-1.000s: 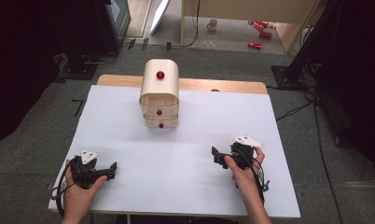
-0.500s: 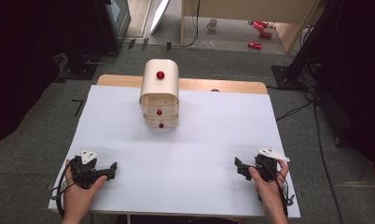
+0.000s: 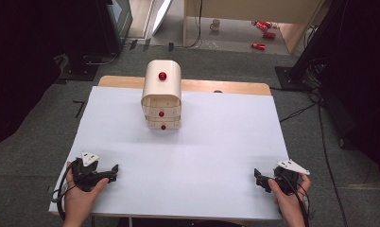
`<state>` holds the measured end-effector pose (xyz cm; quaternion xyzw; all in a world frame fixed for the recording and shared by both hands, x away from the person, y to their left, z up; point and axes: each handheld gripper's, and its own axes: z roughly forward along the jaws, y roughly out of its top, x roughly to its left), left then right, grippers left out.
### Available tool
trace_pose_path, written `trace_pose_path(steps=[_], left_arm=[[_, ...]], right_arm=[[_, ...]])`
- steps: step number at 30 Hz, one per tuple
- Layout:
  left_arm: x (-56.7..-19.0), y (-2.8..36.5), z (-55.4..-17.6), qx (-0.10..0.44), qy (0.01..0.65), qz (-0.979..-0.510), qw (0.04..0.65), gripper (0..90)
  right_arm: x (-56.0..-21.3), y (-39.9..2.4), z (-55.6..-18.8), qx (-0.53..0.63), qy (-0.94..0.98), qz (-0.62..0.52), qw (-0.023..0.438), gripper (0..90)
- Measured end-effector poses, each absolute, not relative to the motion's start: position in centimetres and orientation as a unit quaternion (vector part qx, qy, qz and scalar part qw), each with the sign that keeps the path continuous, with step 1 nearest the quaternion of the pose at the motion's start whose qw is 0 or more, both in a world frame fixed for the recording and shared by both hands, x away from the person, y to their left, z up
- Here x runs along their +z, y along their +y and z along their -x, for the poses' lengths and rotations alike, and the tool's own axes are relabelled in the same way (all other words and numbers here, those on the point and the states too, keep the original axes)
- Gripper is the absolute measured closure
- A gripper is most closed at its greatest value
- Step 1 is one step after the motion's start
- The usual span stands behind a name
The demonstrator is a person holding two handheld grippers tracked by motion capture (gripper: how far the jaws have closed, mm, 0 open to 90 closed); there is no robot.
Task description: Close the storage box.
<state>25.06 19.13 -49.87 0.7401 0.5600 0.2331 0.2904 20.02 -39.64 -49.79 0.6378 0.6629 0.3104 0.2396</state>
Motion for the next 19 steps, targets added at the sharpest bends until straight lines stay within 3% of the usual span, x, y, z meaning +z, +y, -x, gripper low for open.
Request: trace_pose_path(steps=[19], left_arm=[[-49.87,19.13,-25.05,0.233,0.56,-0.74,0.291,0.6]], right_arm=[[-50.41,-39.07,-19.77,0.294,0.676,-0.622,0.263,3.8]])
